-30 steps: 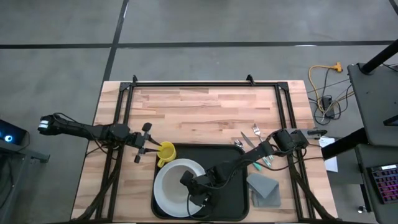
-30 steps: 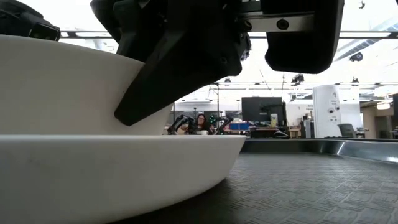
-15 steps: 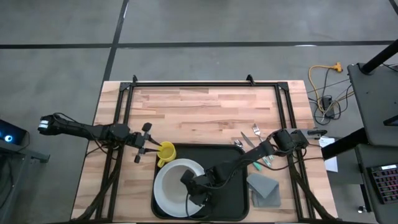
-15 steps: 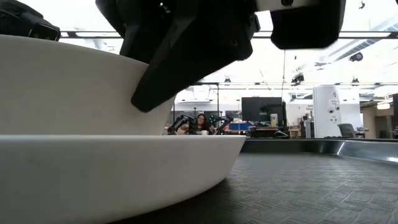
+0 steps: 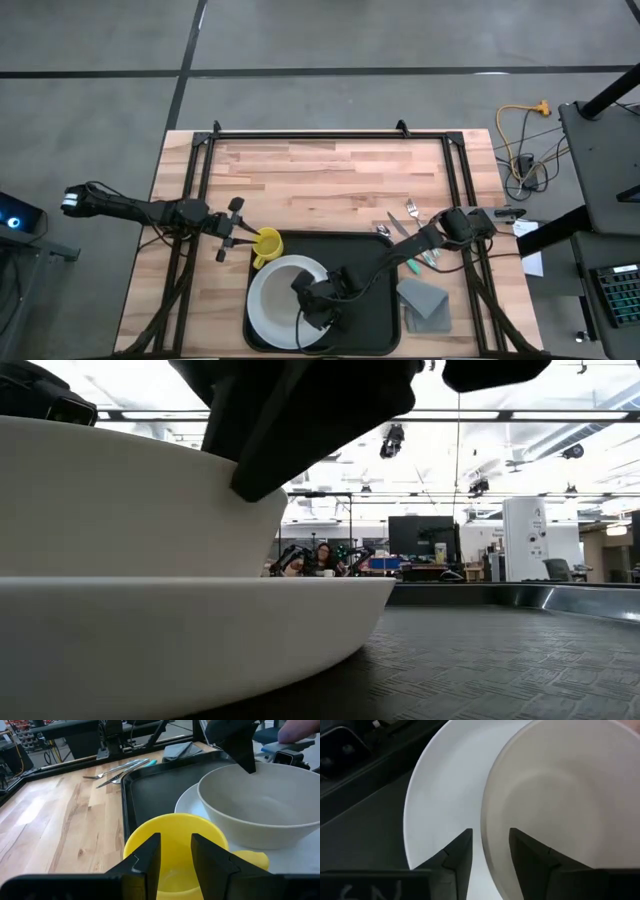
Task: Set up tray
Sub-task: Put the gray bowl on the white plate
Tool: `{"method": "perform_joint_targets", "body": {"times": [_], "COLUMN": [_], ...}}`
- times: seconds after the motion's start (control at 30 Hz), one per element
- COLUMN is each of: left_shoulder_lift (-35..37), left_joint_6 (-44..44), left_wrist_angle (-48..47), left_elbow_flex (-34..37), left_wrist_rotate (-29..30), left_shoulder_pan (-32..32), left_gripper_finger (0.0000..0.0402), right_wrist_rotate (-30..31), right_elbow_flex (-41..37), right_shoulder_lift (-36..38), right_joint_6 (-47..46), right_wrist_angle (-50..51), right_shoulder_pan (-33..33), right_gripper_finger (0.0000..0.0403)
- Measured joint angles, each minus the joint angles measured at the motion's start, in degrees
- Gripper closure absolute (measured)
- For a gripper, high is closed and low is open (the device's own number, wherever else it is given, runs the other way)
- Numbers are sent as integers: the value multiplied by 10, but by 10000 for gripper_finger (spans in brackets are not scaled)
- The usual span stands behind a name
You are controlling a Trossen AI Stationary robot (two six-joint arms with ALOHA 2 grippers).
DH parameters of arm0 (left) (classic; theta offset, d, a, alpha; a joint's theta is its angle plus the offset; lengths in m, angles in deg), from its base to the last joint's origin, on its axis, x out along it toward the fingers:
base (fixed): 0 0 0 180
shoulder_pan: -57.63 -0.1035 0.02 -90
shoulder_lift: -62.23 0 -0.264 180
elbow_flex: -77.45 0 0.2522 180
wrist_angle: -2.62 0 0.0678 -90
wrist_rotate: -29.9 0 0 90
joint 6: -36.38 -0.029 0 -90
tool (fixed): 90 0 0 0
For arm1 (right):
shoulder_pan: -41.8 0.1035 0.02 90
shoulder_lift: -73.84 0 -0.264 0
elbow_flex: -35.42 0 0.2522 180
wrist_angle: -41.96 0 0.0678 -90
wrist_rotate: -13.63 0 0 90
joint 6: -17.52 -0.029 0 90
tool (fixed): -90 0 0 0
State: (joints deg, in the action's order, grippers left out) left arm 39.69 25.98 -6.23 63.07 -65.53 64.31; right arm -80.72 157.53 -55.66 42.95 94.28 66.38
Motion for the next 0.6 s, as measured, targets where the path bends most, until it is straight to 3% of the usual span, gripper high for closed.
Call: {"method": "perform_joint_targets", "body": {"times": [0.6], "left_shoulder_lift": [0], "left_joint_6": [0], "left_wrist_angle": [0], "left_elbow_flex": [0], "left_wrist_rotate": [0], "left_shoulder_pan": [0], "left_gripper_finger": [307], "right_wrist_rotate": [0], "right_elbow_flex": [58], "right_shoulder_lift": [0], "right_joint_6": [-30], "right_wrist_angle": [166], "right_shoulder_pan": [-6], "right_gripper_finger": [304]}}
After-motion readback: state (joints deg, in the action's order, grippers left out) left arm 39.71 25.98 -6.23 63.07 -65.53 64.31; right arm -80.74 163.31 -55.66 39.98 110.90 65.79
